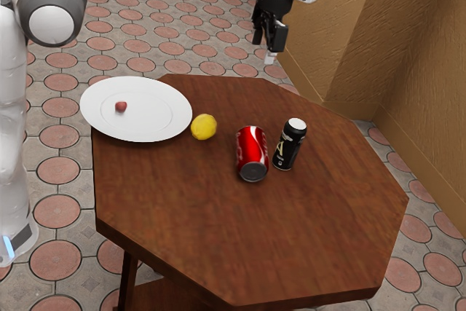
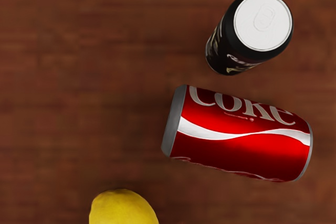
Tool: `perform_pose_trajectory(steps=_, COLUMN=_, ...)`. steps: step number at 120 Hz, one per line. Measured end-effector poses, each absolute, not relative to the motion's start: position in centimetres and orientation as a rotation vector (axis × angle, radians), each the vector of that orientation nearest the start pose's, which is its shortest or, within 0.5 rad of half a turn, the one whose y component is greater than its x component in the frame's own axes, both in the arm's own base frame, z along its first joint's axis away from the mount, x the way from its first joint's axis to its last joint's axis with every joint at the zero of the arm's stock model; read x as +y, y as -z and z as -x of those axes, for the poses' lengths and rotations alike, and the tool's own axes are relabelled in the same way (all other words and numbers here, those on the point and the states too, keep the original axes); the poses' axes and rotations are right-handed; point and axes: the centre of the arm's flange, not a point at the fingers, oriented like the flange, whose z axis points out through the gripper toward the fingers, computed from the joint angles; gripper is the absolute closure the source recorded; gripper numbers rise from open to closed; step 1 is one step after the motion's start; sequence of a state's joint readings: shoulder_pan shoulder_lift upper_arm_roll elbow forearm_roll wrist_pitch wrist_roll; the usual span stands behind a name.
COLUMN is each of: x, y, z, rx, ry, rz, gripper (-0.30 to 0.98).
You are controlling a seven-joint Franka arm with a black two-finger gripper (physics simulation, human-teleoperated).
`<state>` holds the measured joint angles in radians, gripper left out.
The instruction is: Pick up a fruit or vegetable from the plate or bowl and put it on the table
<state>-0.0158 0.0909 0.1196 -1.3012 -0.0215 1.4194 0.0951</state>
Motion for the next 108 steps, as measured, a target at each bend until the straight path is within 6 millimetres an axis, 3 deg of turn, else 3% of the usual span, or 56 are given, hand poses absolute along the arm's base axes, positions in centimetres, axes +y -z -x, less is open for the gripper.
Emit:
perform_pose_trajectory(steps=40, x=4.8, y=-68.8, z=-56.3, rx=0.013, ry=0.059, rz=3.148, gripper=0.00)
perform_pose_trajectory(steps=56, x=4.0, y=-68.0, z=-56.7, rx=0.037, ry=0.036, rz=3.151, gripper=0.00)
perform_pose_trajectory(steps=67, x=4.4, y=-66.3, z=-57.7, rx=0.024, ry=-0.010, rz=3.153, gripper=0.00)
perform_pose_trajectory(steps=85, x=4.5, y=-65.6, z=-58.0, rx=0.022, ry=-0.026, rz=3.169, gripper=0.00)
perform_pose_trajectory(steps=100, x=1.8, y=-65.6, z=-56.2, rx=0.076, ry=-0.054, rz=3.181, gripper=0.00)
perform_pose_trajectory(steps=108, x=1.2, y=-63.8, z=-55.2, rx=0.077, ry=-0.119, rz=3.179, gripper=0.00)
